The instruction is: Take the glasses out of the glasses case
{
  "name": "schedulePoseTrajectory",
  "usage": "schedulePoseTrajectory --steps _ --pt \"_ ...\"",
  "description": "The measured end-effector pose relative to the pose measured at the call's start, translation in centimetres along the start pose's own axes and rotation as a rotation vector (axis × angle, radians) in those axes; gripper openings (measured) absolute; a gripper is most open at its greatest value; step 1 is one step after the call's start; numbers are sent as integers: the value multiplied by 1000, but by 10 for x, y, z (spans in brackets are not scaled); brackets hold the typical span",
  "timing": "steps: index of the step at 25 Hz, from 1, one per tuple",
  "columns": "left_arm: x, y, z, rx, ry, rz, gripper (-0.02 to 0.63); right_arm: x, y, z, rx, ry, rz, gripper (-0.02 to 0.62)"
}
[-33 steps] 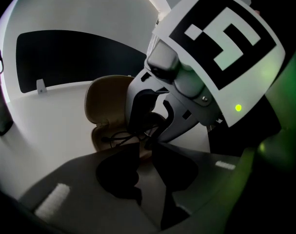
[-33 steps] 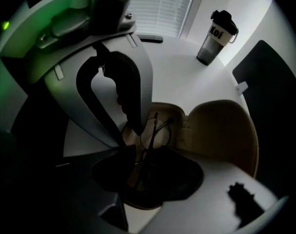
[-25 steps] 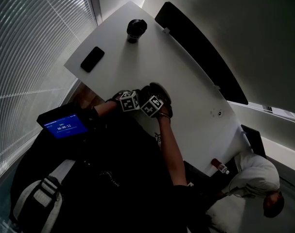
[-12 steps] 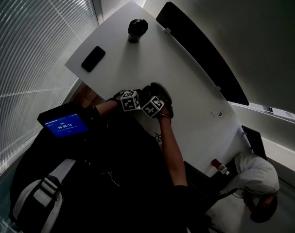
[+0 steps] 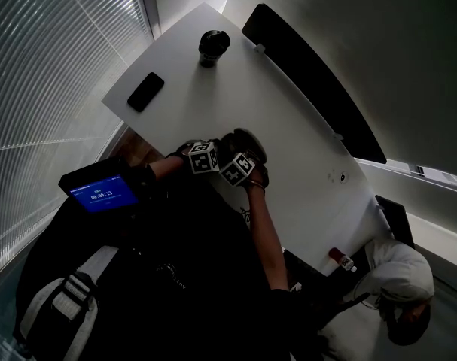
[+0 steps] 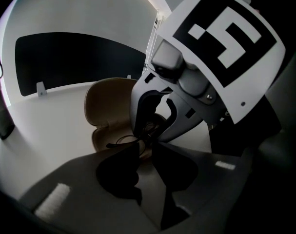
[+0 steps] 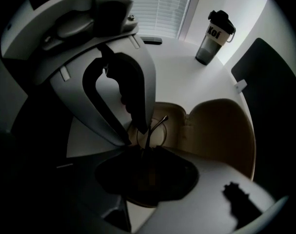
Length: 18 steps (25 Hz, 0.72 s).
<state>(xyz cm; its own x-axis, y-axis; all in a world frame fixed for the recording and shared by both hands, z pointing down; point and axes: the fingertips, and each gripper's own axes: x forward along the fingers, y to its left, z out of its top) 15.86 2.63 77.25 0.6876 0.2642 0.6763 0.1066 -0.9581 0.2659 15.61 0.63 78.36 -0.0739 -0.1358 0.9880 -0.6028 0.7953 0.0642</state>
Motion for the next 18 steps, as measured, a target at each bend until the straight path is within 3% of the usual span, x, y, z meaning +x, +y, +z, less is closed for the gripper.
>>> schedulePoseTrajectory --steps 18 --pt "-1 2 1 32 -3 26 89 -22 -9 1 126 -69 -56 91"
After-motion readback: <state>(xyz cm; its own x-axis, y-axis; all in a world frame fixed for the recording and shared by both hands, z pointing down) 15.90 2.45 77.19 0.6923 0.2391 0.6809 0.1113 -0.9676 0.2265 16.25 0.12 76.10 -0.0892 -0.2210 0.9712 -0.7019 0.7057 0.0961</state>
